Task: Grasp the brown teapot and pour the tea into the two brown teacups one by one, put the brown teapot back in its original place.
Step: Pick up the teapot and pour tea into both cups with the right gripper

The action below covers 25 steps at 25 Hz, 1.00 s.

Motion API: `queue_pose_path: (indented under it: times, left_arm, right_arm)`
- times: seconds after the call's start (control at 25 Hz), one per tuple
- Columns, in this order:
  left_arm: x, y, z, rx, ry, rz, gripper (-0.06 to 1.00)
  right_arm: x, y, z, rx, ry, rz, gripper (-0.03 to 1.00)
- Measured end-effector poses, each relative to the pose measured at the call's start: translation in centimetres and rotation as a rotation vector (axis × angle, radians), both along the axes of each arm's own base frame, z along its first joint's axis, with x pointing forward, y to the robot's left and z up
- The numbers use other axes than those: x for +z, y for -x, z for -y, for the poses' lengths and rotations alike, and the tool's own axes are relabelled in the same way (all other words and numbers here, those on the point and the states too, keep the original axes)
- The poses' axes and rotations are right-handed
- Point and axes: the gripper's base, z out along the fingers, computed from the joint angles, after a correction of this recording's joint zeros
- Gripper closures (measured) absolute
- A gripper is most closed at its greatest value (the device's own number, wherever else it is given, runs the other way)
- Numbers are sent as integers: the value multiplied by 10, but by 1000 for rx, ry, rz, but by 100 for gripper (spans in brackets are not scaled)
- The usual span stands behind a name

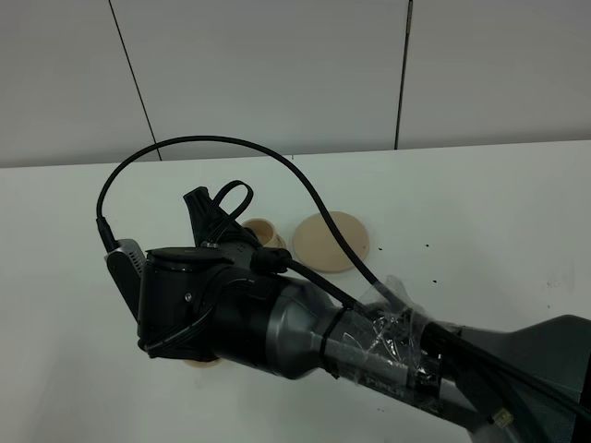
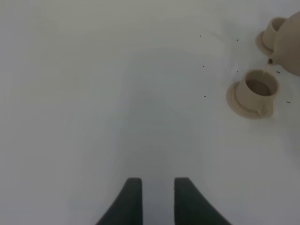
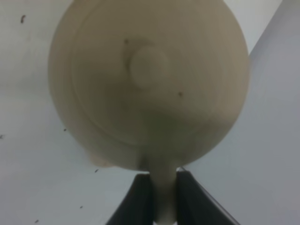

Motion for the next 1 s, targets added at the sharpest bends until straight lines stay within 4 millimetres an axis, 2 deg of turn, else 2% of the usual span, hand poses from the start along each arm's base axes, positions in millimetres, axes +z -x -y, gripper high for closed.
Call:
queue_pose_path:
  times: [1.0]
  left_arm:
    - [0,0,0,0,0,0,70]
  right_arm:
    - [0,0,0,0,0,0,87]
